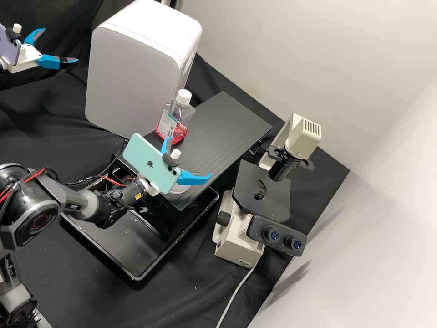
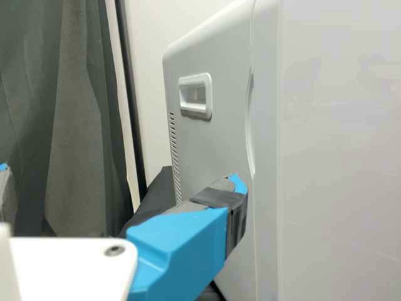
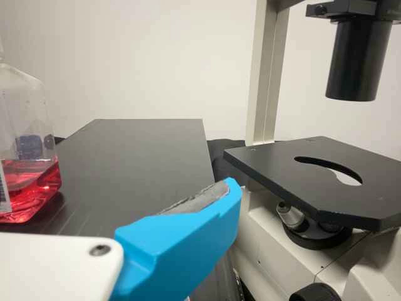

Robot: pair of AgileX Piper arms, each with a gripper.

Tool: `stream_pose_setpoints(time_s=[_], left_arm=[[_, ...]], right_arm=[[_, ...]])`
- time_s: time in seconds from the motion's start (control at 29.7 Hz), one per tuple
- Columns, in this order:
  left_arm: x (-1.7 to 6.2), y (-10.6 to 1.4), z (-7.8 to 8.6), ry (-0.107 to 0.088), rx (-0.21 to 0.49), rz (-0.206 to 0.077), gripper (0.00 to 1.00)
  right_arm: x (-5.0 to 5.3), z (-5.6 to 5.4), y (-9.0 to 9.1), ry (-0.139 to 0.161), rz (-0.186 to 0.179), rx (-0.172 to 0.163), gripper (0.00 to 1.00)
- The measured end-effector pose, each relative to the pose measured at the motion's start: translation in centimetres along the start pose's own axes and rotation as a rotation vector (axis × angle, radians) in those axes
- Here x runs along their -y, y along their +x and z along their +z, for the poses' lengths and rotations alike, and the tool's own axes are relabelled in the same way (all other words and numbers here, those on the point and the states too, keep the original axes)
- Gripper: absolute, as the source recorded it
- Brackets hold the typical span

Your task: Place the lid on the petri dish

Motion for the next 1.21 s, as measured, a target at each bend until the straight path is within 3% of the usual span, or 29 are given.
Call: stream_pose_setpoints(time_s=[0.47,0.64,0.77,0.94,1.04,1.15,1.21], left_arm=[[0.03,0.0,0.1,-0.002,0.003,-0.001,1.0],[0.27,-0.1,1.0,-0.02,0.015,-0.006,1.0],[1.09,-0.8,2.9,-0.051,0.048,-0.029,1.0],[2.26,-2.1,5.8,-0.065,0.138,-0.052,1.0],[2.77,-3.0,6.9,-0.063,0.196,-0.032,1.0],[3.64,-3.9,7.7,-0.084,0.24,-0.02,1.0],[4.47,-4.6,8.2,-0.092,0.262,-0.054,1.0]], right_arm=[[0.0,0.0,0.0,0.0,0.0,0.0,1.0],[0.0,0.0,0.0,0.0,0.0,0.0,1.0],[0.0,0.0,0.0,0.0,0.0,0.0,1.0],[0.0,0.0,0.0,0.0,0.0,0.0,1.0],[0.0,0.0,0.0,0.0,0.0,0.0,1.0],[0.0,0.0,0.0,0.0,0.0,0.0,1.0],[0.0,0.0,0.0,0.0,0.0,0.0,1.0]])
